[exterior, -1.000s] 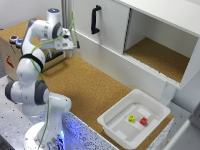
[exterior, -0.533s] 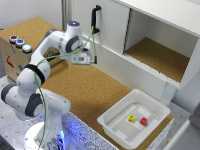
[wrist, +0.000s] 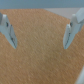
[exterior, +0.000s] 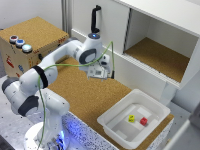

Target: Go towards the yellow block and grasp it

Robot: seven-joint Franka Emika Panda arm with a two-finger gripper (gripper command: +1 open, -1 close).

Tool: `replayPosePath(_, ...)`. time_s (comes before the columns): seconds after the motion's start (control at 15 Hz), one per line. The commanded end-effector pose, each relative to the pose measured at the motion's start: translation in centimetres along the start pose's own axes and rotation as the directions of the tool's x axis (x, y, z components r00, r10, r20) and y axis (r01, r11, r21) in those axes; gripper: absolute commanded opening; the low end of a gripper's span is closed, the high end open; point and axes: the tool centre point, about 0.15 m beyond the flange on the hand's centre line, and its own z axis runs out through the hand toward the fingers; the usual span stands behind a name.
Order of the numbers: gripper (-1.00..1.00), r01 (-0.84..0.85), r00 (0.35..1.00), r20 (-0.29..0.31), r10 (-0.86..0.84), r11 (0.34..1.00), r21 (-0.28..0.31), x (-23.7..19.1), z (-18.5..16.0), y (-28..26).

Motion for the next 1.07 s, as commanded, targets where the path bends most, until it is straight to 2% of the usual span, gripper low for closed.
replayPosePath(0.0, 1.0, 0.033, 0.998, -0.054, -0.027, 0.994, 0.102, -6.1, 3.1, 8.7)
replayPosePath(0.2, 1.0, 0.049, 0.997, -0.07, -0.043, 0.995, 0.083, -7.8, 3.8, 12.2)
replayPosePath(0.4, 1.0, 0.05, 0.996, -0.079, -0.042, 0.993, 0.111, -8.9, 5.8, 15.1)
replayPosePath(0.67, 1.0, 0.108, 0.993, -0.067, -0.099, 0.983, 0.148, -8.1, 8.7, 18.4)
replayPosePath(1.0, 1.0, 0.103, 0.994, -0.035, -0.099, 0.984, 0.146, -6.7, 12.0, 21.6)
